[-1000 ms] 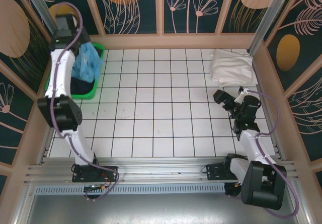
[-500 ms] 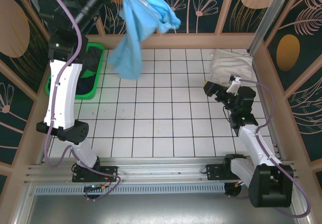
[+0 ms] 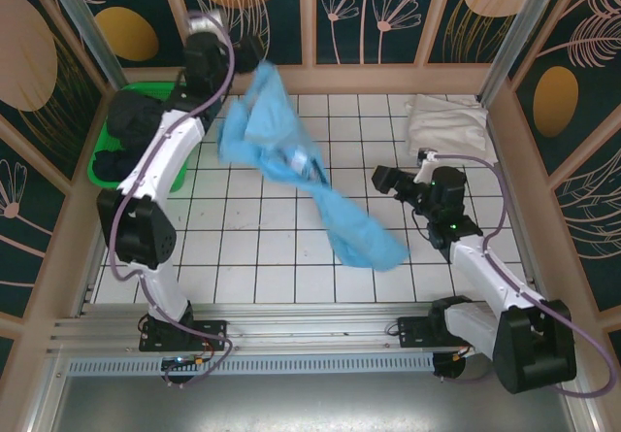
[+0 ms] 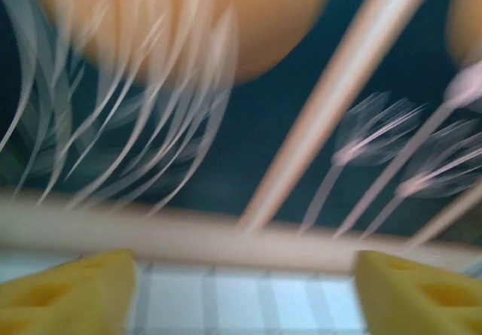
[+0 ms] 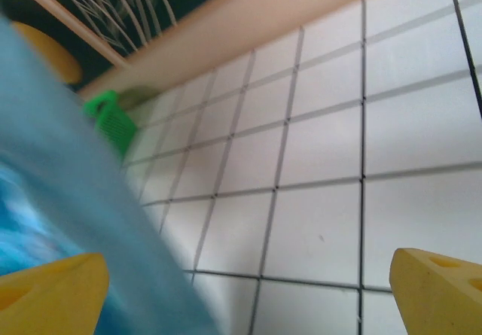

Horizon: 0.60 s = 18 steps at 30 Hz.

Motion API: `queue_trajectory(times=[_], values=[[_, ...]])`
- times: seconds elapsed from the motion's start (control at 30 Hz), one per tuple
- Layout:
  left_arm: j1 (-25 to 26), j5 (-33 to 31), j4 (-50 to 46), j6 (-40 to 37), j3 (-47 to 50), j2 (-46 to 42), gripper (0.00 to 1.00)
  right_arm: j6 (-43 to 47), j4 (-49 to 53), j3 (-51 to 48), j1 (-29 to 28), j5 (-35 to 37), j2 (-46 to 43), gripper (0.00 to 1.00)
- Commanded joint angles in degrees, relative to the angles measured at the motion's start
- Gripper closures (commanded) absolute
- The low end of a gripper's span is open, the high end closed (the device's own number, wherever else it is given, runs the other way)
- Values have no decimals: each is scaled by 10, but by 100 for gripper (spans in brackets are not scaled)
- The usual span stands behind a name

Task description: Fold and stack the t-shirts

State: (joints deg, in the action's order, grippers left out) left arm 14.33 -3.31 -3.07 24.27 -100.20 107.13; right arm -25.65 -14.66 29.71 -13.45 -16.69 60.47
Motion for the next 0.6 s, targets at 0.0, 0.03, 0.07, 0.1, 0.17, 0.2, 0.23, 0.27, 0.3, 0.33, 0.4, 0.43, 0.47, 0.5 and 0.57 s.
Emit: queue_trajectory(times=[0.0,0.03,0.07,0.1,0.17,0.2,0.23,0.27,0.3,0.33,0.4,0.43,0.47,0.5,0.57], values=[[-18,-101,-34,2,104,-1,9,17,72,-3,-38,78,24,6],[-18,-108,-28,-8,139,-8,8,22,91,0,-56,86,33,7],[-18,-108,-26,-15,165,-14,8,21,110,4,-74,102,40,8],[-18,-105,-28,-21,191,-22,8,18,131,8,-96,117,47,9],[-18,-86,-40,-29,229,-34,8,19,164,16,-138,133,58,9],[-17,-63,-43,-28,252,-38,9,9,186,20,-160,154,63,9],[-15,-25,-36,-31,278,-45,11,-2,206,25,-181,171,66,10],[-11,4,-27,-35,301,-51,13,-10,219,26,-202,173,69,11],[-2,21,-17,-38,329,-58,13,-21,235,29,-221,179,73,13],[6,24,-8,-41,352,-65,13,-35,250,31,-239,193,76,14],[13,35,9,-41,387,-64,14,-64,284,31,-272,214,84,14],[13,42,10,-40,392,-55,15,-74,299,31,-282,223,89,14],[13,44,6,-41,390,-41,19,-84,317,30,-290,235,96,14],[13,44,-3,-41,383,-28,26,-92,335,30,-296,245,104,14],[13,52,-5,-40,378,-14,36,-105,362,29,-305,262,114,15]])
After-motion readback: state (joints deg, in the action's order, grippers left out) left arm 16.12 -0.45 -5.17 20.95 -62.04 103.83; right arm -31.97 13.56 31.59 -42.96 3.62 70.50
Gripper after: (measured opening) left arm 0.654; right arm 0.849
